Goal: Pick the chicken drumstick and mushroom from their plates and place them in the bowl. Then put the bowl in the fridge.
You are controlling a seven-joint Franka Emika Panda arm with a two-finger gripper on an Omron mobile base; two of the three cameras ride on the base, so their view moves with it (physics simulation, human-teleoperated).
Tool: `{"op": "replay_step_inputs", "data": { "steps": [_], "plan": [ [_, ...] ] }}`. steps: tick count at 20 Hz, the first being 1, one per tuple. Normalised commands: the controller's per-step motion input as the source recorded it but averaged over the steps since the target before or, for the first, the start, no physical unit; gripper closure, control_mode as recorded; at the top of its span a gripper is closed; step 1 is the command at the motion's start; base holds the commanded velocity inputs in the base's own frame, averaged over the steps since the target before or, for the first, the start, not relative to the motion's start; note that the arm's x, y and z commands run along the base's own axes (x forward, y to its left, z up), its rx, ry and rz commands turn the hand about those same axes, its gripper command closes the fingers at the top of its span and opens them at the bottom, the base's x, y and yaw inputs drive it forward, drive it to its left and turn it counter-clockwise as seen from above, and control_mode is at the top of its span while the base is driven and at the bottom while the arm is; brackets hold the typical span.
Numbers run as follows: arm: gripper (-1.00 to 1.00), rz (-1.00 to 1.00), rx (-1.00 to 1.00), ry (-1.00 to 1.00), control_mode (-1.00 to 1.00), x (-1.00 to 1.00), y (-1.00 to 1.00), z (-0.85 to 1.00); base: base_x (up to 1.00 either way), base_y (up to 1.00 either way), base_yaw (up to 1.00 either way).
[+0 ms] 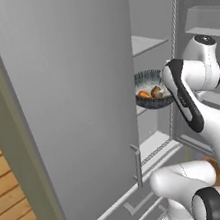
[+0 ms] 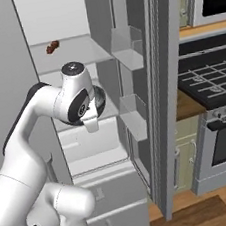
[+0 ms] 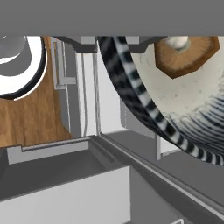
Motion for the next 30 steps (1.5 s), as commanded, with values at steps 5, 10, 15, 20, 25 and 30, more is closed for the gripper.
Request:
{"op": "replay_step_inputs", "data": {
  "steps": [5, 10, 15, 20, 25, 30],
  "plan": [
    [1.0, 0.0, 0.0, 0.0, 1.0, 0.0, 0.0, 0.0, 0.56, -0.11, 0.21],
    [1.0, 0.0, 0.0, 0.0, 1.0, 0.0, 0.0, 0.0, 0.63, -0.12, 0.19],
    [1.0, 0.0, 0.0, 0.0, 1.0, 0.0, 0.0, 0.0, 0.7, -0.55, 0.06],
    [1.0, 0.0, 0.0, 0.0, 1.0, 0.0, 0.0, 0.0, 0.79, 0.0, 0.0],
    [1.0, 0.0, 0.0, 0.0, 1.0, 0.0, 0.0, 0.0, 0.82, -0.11, 0.03],
    [1.0, 0.0, 0.0, 0.0, 1.0, 0.0, 0.0, 0.0, 0.46, -0.31, 0.29]
  ]
}}
